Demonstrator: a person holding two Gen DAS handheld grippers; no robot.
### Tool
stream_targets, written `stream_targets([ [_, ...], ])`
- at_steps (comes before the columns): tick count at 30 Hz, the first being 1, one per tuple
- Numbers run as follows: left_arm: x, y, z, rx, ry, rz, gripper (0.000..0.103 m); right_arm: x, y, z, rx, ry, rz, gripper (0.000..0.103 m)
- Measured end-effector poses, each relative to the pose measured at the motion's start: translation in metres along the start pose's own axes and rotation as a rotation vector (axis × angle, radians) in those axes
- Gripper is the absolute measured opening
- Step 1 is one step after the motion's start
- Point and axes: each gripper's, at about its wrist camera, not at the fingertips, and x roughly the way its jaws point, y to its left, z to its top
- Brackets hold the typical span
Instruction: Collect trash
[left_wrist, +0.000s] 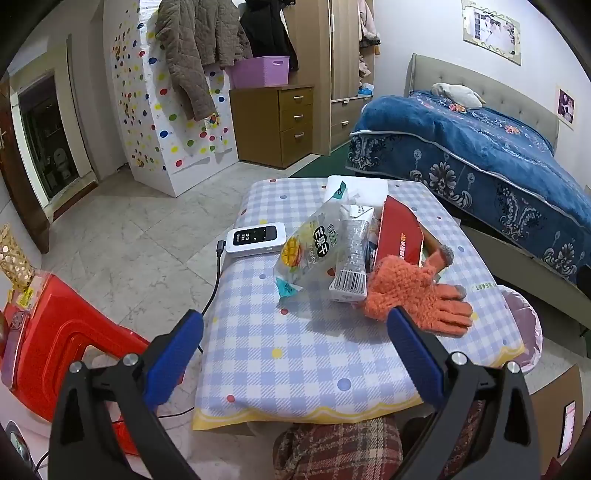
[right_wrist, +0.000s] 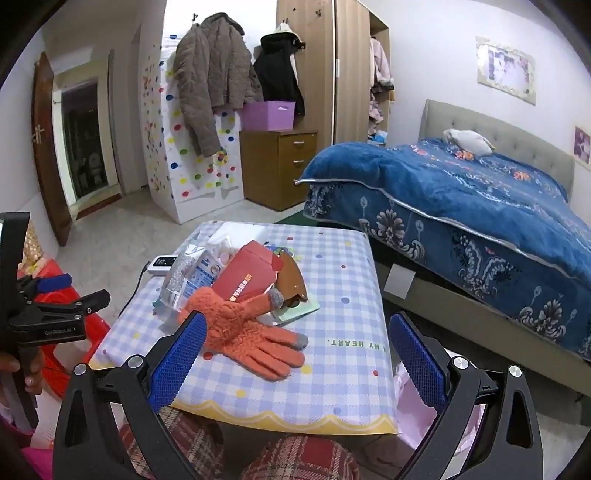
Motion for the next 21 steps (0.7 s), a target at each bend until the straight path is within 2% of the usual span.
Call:
stream_targets([
  [21, 0.0012, 0.0016, -0.0011, -0.002, 0.002, 0.007, 0.097, -0.0001, -0.0011, -0.0002, 0.000, -0.001, 0.003, 0.097],
])
